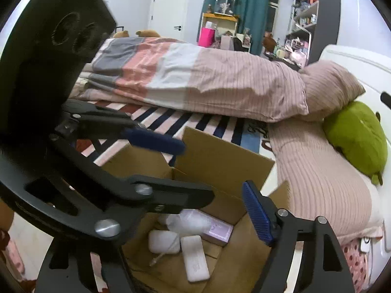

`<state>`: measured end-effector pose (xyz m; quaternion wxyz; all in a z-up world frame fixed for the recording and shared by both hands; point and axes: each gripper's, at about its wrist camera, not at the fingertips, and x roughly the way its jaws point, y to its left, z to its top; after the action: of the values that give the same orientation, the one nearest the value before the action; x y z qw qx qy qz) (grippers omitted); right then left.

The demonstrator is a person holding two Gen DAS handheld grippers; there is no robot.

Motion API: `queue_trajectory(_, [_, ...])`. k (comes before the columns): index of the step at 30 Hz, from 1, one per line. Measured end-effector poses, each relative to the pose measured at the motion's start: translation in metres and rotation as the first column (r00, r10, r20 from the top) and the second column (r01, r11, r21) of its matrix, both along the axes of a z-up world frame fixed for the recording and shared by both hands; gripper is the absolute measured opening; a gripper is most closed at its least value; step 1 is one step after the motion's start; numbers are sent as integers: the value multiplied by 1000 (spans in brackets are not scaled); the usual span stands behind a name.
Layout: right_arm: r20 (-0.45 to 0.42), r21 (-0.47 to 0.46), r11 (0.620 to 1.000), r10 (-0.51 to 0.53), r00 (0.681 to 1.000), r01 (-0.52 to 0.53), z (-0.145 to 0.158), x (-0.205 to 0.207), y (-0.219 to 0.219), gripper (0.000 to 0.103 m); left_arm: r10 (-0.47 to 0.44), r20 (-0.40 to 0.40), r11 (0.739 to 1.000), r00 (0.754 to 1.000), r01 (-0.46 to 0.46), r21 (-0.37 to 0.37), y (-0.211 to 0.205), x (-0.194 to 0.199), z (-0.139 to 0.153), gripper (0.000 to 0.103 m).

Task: Organize rigid objects
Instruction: 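Carry the spray bottle into the cardboard box and open the right gripper, then lower the right gripper onto the blue-capped contact lens case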

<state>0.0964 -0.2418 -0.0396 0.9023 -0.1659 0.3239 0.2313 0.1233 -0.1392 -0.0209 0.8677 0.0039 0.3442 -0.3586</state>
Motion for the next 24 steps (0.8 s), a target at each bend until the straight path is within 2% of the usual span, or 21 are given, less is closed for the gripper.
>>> queue_trajectory(2, [-17, 7, 1000, -10, 1000, 10, -2, 2, -5, 73, 16, 3, 1000, 1000, -16, 5, 3, -1, 0, 70])
queue_trajectory(7, [-42, 26, 1000, -10, 999, 11, -6, -1, -9, 74, 37, 15, 999, 999, -37, 9, 14, -8, 1, 71])
queue_trajectory(11, [-58, 42, 999, 0, 998, 3, -6, -3, -4, 89, 56, 29, 998, 998, -56, 12, 27, -16, 3, 72])
queue_trajectory(13, [-69, 33, 999, 21, 997, -19, -7, -6, 2, 91, 65, 36, 998, 997, -65, 12, 34, -20, 5, 72])
queue_trajectory(18, [-57, 9, 999, 50, 997, -50, -3, -18, 23, 91, 95, 59, 996, 994, -95, -2, 60, -35, 9, 72])
queue_trajectory(20, [-53, 15, 999, 47, 997, -46, 1, -20, 29, 94, 109, 65, 994, 992, -109, -8, 73, -41, 10, 74])
queue_trajectory(24, [-4, 8, 999, 45, 999, -45, 13, -32, 52, 95, 162, 86, 987, 983, -161, -17, 108, -54, 13, 75])
